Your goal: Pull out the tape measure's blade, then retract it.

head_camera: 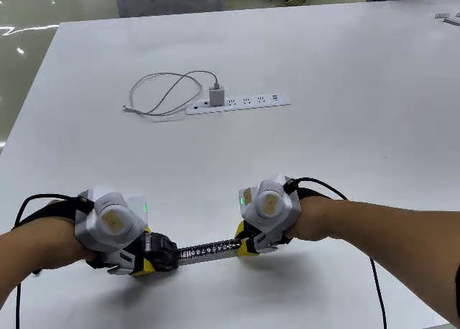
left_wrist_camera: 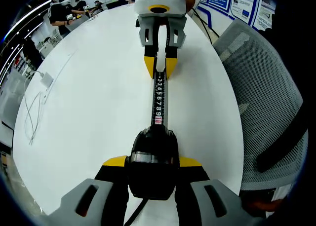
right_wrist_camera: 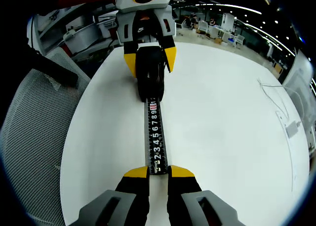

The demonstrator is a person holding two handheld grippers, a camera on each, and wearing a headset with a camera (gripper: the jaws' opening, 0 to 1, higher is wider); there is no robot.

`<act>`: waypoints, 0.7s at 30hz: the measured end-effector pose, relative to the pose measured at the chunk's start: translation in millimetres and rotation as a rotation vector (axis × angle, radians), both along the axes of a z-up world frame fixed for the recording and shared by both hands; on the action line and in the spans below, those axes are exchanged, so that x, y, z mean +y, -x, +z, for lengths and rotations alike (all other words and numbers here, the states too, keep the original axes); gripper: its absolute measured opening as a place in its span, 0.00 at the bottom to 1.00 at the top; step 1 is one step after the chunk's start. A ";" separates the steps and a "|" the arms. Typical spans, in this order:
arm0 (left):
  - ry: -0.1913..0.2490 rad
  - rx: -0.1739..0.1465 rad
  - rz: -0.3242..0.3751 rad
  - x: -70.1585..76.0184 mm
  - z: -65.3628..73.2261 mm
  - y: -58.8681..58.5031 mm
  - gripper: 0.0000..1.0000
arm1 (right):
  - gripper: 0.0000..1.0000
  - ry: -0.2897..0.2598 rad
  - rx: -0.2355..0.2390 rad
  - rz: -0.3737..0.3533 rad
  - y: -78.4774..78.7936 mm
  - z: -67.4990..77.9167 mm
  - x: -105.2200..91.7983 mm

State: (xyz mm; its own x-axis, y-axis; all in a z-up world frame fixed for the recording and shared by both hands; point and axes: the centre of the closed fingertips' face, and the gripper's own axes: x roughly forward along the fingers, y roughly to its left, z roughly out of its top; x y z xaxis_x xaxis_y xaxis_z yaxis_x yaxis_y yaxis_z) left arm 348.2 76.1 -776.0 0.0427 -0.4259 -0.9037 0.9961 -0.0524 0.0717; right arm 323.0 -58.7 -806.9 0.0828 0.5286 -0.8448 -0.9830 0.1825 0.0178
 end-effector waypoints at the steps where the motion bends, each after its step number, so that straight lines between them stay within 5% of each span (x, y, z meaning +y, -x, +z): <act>1: 0.000 -0.001 0.001 0.1 0.0 0.0 0.31 | 0.09 0.001 0.001 0.000 0.2 0.0 -0.8; 21: -0.009 -0.006 -0.003 -0.8 -0.4 0.1 0.31 | 0.09 0.010 -0.001 -0.009 1.4 -0.3 -12.4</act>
State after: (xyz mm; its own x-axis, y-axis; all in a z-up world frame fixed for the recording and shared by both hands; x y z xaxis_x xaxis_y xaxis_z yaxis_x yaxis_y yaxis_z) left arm 348.1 75.3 -776.4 0.0470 -0.4180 -0.9072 0.9954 -0.0559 0.0773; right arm 321.6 -71.1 -807.2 0.0889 0.5194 -0.8499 -0.9814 0.1916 0.0145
